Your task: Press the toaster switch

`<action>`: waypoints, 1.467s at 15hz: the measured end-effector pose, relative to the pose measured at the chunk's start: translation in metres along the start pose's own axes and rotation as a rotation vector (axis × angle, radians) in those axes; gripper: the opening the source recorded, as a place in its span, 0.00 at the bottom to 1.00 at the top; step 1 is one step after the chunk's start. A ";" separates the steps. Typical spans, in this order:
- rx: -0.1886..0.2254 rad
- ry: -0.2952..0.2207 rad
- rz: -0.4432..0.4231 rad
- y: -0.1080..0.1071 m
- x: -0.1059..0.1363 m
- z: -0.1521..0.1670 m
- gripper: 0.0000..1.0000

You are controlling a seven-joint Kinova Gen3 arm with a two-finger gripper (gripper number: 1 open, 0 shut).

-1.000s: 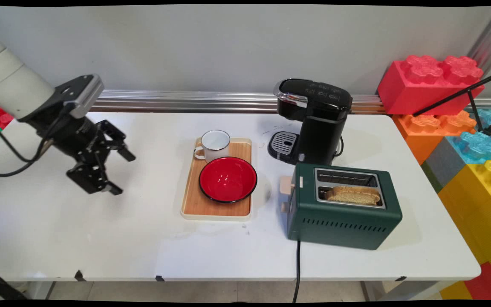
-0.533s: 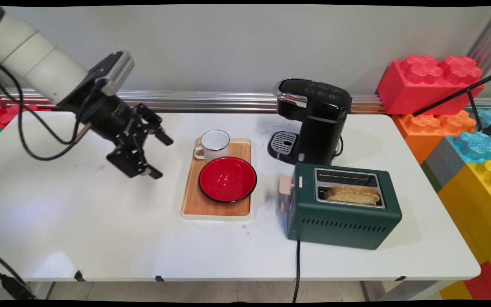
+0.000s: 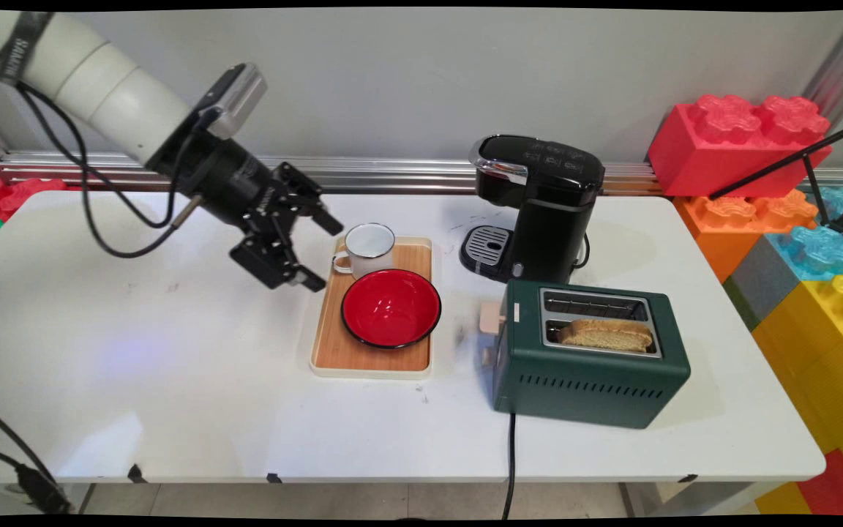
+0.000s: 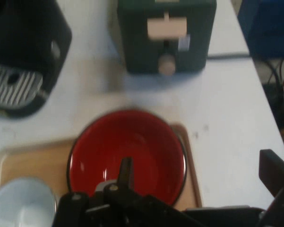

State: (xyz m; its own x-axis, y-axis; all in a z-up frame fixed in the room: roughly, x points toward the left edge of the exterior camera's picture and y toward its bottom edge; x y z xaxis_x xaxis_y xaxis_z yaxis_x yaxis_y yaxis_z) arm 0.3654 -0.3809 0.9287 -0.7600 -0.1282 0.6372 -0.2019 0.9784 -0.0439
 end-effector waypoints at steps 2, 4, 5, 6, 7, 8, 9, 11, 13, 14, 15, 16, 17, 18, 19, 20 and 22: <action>-0.008 0.039 0.008 -0.005 0.005 0.010 1.00; -0.019 0.083 0.017 -0.011 0.011 0.023 1.00; -0.023 0.104 0.019 -0.013 0.014 0.029 1.00; -0.026 0.116 0.020 -0.015 0.015 0.033 1.00; -0.031 0.130 0.020 -0.017 0.017 0.038 1.00; -0.038 0.142 0.019 -0.018 0.018 0.042 1.00; -0.046 0.156 0.016 -0.020 0.020 0.048 1.00; -0.054 0.171 0.009 -0.022 0.021 0.056 1.00; -0.062 0.186 0.001 -0.025 0.022 0.063 0.00; -0.065 0.193 -0.003 -0.026 0.022 0.067 0.00; -0.071 0.198 -0.008 -0.027 0.022 0.070 0.00; -0.076 0.201 -0.012 -0.027 0.022 0.072 0.00; -0.081 0.203 -0.015 -0.027 0.022 0.075 0.00; -0.085 0.204 -0.017 -0.027 0.022 0.076 0.00; -0.089 0.206 -0.020 -0.028 0.021 0.079 0.00; -0.094 0.209 -0.023 -0.028 0.021 0.082 0.00; -0.103 0.217 -0.030 -0.029 0.022 0.089 0.00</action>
State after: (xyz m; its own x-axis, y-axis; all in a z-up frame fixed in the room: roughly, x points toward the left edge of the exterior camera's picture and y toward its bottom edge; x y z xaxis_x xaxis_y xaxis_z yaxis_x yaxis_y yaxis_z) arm 0.2997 -0.4266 0.8756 -0.6019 -0.1301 0.7879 -0.1498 0.9875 0.0487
